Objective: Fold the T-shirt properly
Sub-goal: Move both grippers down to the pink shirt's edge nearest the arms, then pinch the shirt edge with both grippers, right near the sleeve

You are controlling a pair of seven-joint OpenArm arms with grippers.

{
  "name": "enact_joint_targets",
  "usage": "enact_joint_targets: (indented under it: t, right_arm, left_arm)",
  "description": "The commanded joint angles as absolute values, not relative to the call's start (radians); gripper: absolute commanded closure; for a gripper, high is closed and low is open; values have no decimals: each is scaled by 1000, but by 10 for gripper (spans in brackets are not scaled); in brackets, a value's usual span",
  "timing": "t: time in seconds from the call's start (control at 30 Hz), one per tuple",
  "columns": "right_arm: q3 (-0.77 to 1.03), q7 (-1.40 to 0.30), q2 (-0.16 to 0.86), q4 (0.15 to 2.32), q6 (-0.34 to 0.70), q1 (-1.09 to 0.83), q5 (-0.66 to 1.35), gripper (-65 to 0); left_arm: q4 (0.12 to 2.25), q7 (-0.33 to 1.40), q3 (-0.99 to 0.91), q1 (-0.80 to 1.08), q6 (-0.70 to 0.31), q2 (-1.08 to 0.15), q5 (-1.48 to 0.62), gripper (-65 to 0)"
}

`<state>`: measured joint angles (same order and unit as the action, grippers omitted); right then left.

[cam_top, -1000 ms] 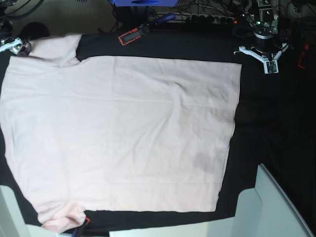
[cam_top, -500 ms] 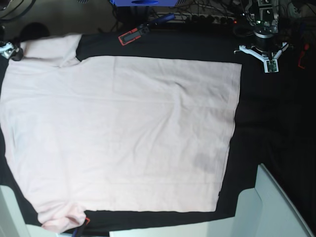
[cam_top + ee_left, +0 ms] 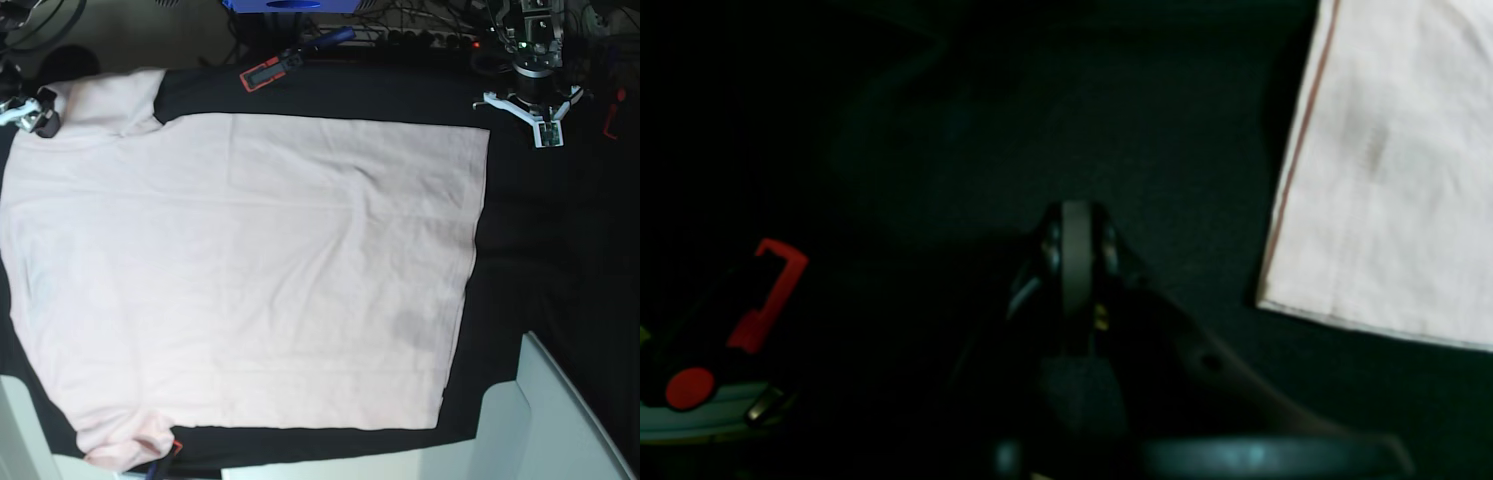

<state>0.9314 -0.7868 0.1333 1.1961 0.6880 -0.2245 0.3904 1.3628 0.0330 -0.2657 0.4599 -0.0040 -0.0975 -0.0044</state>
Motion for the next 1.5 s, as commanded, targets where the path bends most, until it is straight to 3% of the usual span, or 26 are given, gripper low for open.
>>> enact_joint_targets:
  t: [0.0,0.13,0.2,0.43,0.57,0.6,0.67,0.8,0.87,1.33,1.47]
  right_arm:
    - [929,-837,119,1207,698,-237,389,-447]
    - [929,-883,84,1262,698,-243,389,-445]
    - [929,-894,74,1276,698,-245,386,-412]
    - [928,-903,71,1271,698,-245,384,-183]
    - [928,-903,74,1271,698,-245,384,-13]
    - [928,-903,74,1271,698,-245,384,0]
    - [928,-903,74,1271,698,-245,384,-4]
    - [928,-903,71,1270,698,-245,384,0]
    - [928,-903,71,1270,698,-245,384,0]
    - [926,-900,71,1270,698,-245,383,0]
    - [826,-894,77,1268,698,-257,383,0]
  left_arm:
    - [1376,10,-268,464,4,-107,-5,0]
    - [1376,10,-268,461,4,-105,-5,0]
    - [1376,10,-268,456,4,-104,-5,0]
    - [1376,10,-268,455,4,-101,-7,0]
    - [1376,10,-268,455,4,-99,-7,0]
    - [1376,10,-266,455,2,-99,-7,0]
    - [1376,10,-266,455,2,-99,-8,-35]
    - [1376,10,-266,466,-53,-105,-150,-252]
    - [1372,12,-266,466,-99,-108,-236,-317]
    - [1250,2,-159,458,-127,-120,-262,-328]
    - [1291,1,-93,463,-127,-122,-262,-329]
